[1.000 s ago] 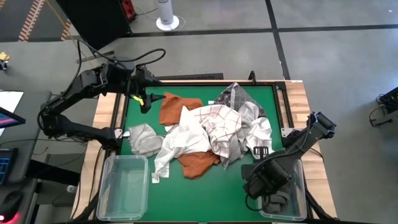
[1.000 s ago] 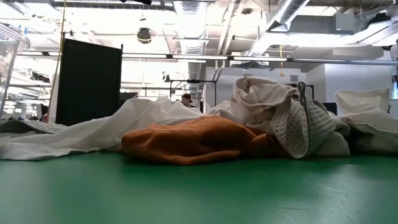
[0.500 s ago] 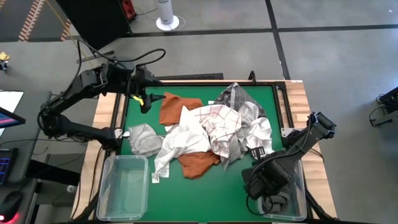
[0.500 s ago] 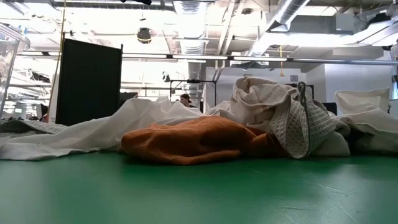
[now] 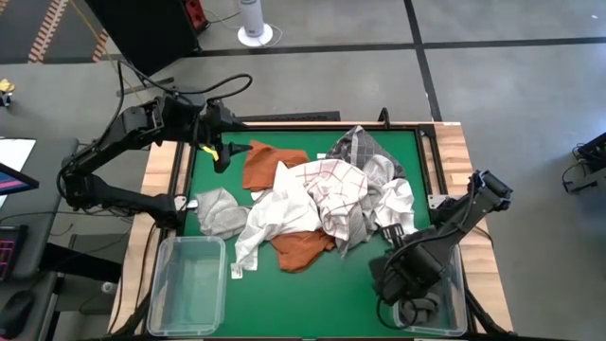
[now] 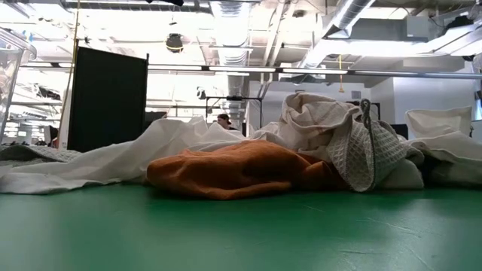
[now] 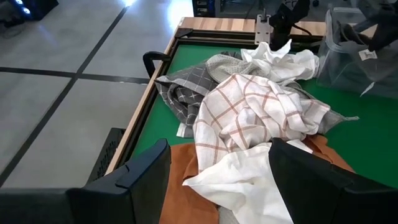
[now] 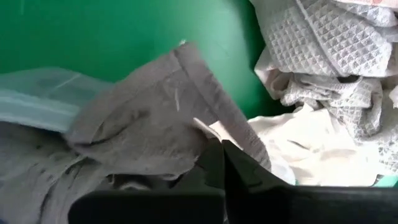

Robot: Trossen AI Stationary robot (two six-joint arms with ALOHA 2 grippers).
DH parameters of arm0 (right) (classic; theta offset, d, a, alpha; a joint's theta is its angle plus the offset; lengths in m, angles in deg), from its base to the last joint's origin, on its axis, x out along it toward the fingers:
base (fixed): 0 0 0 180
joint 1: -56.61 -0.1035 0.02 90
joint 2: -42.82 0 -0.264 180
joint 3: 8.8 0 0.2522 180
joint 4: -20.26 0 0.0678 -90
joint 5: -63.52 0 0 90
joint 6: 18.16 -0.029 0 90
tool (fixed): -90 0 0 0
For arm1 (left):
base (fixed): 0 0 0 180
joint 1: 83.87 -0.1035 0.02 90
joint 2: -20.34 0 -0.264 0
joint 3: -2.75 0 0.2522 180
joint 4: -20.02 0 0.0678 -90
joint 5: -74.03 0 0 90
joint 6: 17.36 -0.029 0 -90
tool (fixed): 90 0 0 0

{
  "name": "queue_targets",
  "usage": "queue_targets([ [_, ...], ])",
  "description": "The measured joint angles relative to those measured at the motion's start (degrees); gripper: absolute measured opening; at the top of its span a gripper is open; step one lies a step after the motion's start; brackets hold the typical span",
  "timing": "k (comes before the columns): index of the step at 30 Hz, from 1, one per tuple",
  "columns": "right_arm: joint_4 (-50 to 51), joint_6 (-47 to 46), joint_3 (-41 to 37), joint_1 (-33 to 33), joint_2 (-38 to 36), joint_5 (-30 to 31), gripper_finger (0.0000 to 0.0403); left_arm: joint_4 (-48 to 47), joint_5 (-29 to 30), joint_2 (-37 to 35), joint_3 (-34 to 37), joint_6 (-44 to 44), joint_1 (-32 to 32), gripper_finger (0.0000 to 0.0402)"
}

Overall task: Sort towels by color in basket
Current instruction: Put the gray towel into the right transparent bin

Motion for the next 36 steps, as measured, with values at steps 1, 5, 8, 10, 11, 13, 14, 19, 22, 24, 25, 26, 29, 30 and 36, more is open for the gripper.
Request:
queue_targets([
  [1, 0.0, -0.4, 0.4, -0.2, 0.0, -0.2, 0.0013, 0.0, 0.0, 0.0, 0.0, 0.0, 0.0, 0.0261],
  [5, -0.2, -3.1, 1.6, -1.5, -1.9, -2.4, 0.0013, 0.2, 0.0, 0.0, 0.0, 0.2, 0.0, 0.0261],
  [8, -0.1, -6.5, 1.7, -2.9, -4.3, -5.7, 0.0013, 1.5, -0.1, 0.7, 0.0, 0.3, 0.1, 0.0261],
  [10, -0.2, -9.1, 1.7, -4.1, -6.1, -7.6, 0.0013, 2.8, -0.2, 1.9, 0.3, 0.4, 0.3, 0.0261],
  [11, -0.2, -10.7, 1.7, -4.8, -7.1, -8.4, 0.0013, 3.7, -0.3, 2.5, 0.9, 0.6, 0.5, 0.0261],
  [13, -0.1, -14.5, 1.7, -6.2, -8.9, -9.9, 0.0013, 3.7, -0.3, 3.9, 1.8, 0.6, 0.7, 0.0261],
  [14, -0.1, -17.2, 1.5, -6.9, -9.7, -10.9, 0.0013, 3.8, -0.3, 4.7, 2.1, 0.4, 0.8, 0.0261],
  [19, 0.0, -31.1, -2.1, -11.7, -12.7, -18.8, 0.0013, 6.5, -0.3, 8.0, 5.6, -2.3, 1.3, 0.0261],
  [22, -0.1, -36.0, -5.0, -14.6, -12.9, -20.5, 0.0013, 11.4, -1.2, 9.1, 9.2, -3.8, 2.0, 0.0261],
  [24, -0.2, -38.2, -6.9, -15.7, -12.5, -21.0, 0.0013, 15.9, -2.9, 9.1, 12.2, -4.2, 2.5, 0.0261],
  [25, -0.3, -38.4, -7.8, -15.9, -12.2, -21.0, 0.0013, 19.0, -3.8, 9.0, 13.8, -4.1, 2.8, 0.0261],
  [26, -0.7, -38.4, -8.8, -16.1, -11.9, -21.0, 0.0013, 21.9, -4.2, 9.0, 15.2, -4.0, 3.2, 0.0261],
  [29, -4.6, -38.0, -12.5, -16.1, -11.8, -20.9, 0.0013, 27.7, -4.6, 9.0, 18.7, -3.4, 4.2, 0.0261],
  [30, -6.0, -38.0, -13.6, -15.7, -11.8, -20.9, 0.0013, 28.9, -4.6, 9.0, 19.6, -3.2, 4.7, 0.0261],
  [36, -13.8, -37.7, -20.6, -13.6, -11.8, -20.3, 0.0018, 37.0, -4.6, 9.0, 25.5, -2.4, 7.6, 0.0261],
])
